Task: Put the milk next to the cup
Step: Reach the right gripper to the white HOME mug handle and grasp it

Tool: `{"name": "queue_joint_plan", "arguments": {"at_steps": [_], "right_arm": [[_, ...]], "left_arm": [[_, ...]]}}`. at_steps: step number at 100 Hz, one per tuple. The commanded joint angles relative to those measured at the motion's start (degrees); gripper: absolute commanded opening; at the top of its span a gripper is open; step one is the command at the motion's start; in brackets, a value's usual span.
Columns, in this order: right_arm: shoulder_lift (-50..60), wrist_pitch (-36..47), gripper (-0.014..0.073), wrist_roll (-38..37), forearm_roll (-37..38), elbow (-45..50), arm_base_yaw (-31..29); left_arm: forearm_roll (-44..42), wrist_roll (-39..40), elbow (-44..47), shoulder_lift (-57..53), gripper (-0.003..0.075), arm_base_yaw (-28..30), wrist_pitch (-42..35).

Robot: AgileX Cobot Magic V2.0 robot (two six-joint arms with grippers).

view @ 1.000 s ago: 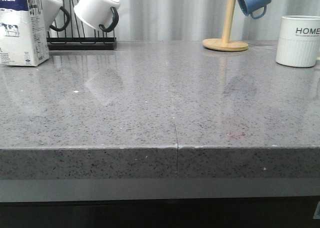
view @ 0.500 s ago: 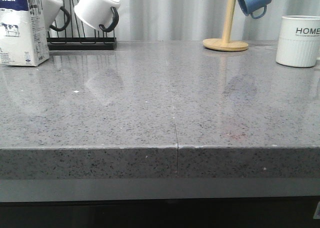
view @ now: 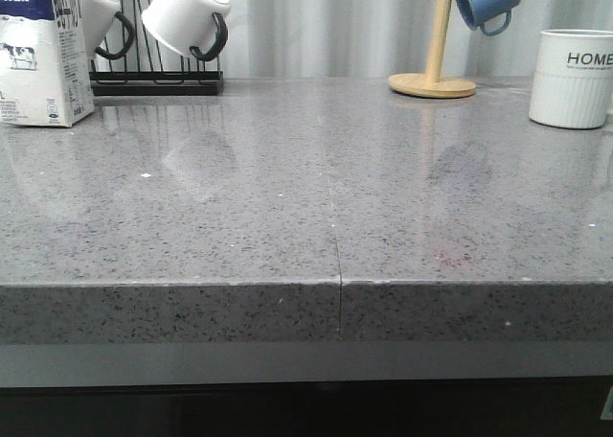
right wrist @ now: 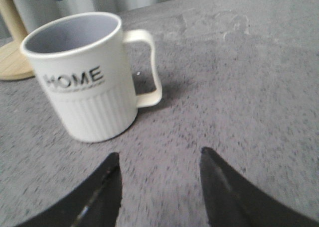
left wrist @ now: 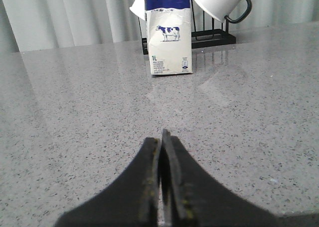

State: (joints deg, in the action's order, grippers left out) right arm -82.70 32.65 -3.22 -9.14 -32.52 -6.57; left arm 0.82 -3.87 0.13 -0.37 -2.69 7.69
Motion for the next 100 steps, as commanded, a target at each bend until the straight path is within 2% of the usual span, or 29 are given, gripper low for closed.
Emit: {"name": "queue_joint_plan", "arguments": {"at_steps": [1, 77, 84, 96, 100], "right_arm": [[-2.2, 6.2, 0.0383, 0.9, 0.0, -4.8, -1.0], [-22.0, 6.3, 0.0375, 3.2, 0.2, -27.0, -1.3], [-23.5, 6.1, 0.0302, 2.9, 0.2, -28.9, -1.3], [-24.9, 6.1, 0.0033, 2.9, 0.2, -30.5, -1.3], [-24.9, 6.1, -0.0032, 2.9, 0.2, -30.5, -1.3]], "left_arm": [[0.4, 0.6, 2.3, -1.7, -0.0021, 0.0, -4.6], [0.4, 0.6, 2.3, -1.7, -0.0021, 0.0, -4.6], [0.4, 0.6, 2.3, -1.7, -0.0021, 0.0, -4.6], [0.4, 0.6, 2.3, -1.7, -0.0021, 0.0, -4.6], [0.4, 0.6, 2.3, -1.7, -0.0021, 0.0, -4.6]]}}
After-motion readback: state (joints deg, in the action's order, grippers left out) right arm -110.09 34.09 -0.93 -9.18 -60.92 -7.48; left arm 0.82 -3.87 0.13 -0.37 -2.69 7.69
